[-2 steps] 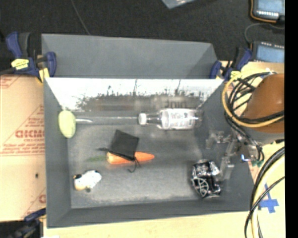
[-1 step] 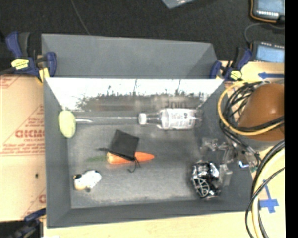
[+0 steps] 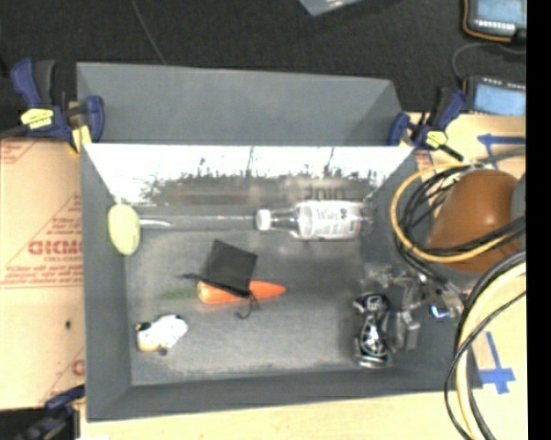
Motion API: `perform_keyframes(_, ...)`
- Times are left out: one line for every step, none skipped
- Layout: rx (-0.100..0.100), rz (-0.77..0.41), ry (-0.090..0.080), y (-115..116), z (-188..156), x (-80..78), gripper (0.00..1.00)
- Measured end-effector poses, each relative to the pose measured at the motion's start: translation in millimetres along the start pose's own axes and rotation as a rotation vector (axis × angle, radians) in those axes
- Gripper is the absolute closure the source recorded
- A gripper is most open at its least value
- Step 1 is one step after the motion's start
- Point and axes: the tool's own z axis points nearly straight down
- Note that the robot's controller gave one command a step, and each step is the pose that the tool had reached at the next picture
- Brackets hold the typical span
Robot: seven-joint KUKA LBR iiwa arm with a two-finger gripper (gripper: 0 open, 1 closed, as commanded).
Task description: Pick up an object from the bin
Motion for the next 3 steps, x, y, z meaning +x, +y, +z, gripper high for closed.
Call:
perform_keyframes(-0.007,-0.037,0.004,3.1,25.8,0.3,0.00)
perform_keyframes(-0.006,-0.134,0.001,7.6,21.6,1.8,0.00)
perform_keyframes(-0.001,-0.121,-0.002,14.6,16.2,-11.8,0.00)
